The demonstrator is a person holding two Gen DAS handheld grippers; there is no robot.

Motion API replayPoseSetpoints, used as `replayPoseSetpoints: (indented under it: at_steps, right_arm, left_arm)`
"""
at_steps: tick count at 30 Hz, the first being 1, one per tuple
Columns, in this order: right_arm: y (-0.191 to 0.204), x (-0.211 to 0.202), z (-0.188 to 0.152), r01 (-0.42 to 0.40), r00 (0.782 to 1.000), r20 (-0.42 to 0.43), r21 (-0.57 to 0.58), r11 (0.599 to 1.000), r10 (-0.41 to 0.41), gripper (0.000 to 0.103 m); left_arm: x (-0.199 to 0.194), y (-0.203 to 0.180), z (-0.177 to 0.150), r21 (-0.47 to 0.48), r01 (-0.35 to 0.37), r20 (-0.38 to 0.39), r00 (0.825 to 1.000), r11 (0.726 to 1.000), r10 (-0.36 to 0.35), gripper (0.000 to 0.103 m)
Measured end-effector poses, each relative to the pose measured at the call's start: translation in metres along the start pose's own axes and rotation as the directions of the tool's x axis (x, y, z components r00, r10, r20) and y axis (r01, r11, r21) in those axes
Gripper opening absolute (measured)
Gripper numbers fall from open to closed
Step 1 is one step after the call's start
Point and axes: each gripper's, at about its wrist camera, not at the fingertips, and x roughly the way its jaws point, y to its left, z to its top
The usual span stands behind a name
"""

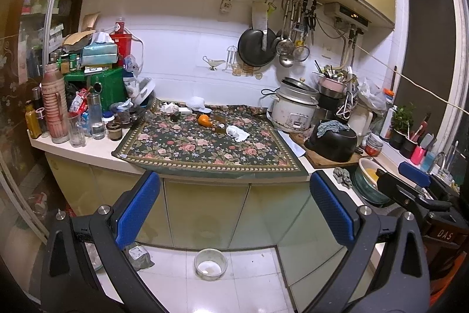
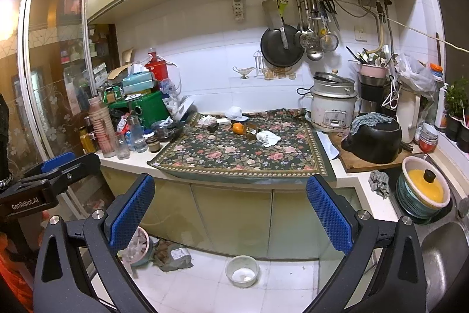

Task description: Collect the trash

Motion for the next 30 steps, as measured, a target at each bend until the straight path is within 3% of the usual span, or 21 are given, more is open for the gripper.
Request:
replayPoseSetpoints:
  at_steps: [7,14,19,22,30]
  right_arm:
    - [-0.025,0.024,0.009,0.028,1.0,-0.01,0.011,1.0,-0.028,0.103]
    - [-0.051,0.08,0.026,0.102,0.994,-0.04,0.07,0.992,-0.1,0.103]
    - [-0.064,0.131,0.038,0.138,0.989,-0.06,0.106,0.985,-0.133,0.103]
    - [-0.067,0.17,0.05,0.164,0.983,-0.098,0.12,0.979,-0.153,0.103]
    - [-0.076,0.26,0.075,0.214,0.969,-0.164,0.164,0.963,-0.187,0.103]
  left_arm:
    - [0.04,-0.007,0.012,-0.014,-0.015,-0.018,1.0,1.0,0.015,0.102]
    - [0.104,0.007,0.031,-0.016,-0.034,-0.032,0.999,0.999,0.034,0.102]
    - [0.172,0.036,0.05,-0.033,-0.053,-0.036,0.998,0.998,0.051,0.099]
    - [0.215,0.056,0.065,-0.047,-0.069,-0.071,0.995,0.996,0.066,0.092]
    - [0.33,0.107,0.098,-0.037,-0.079,-0.168,0.983,0.996,0.072,0.092]
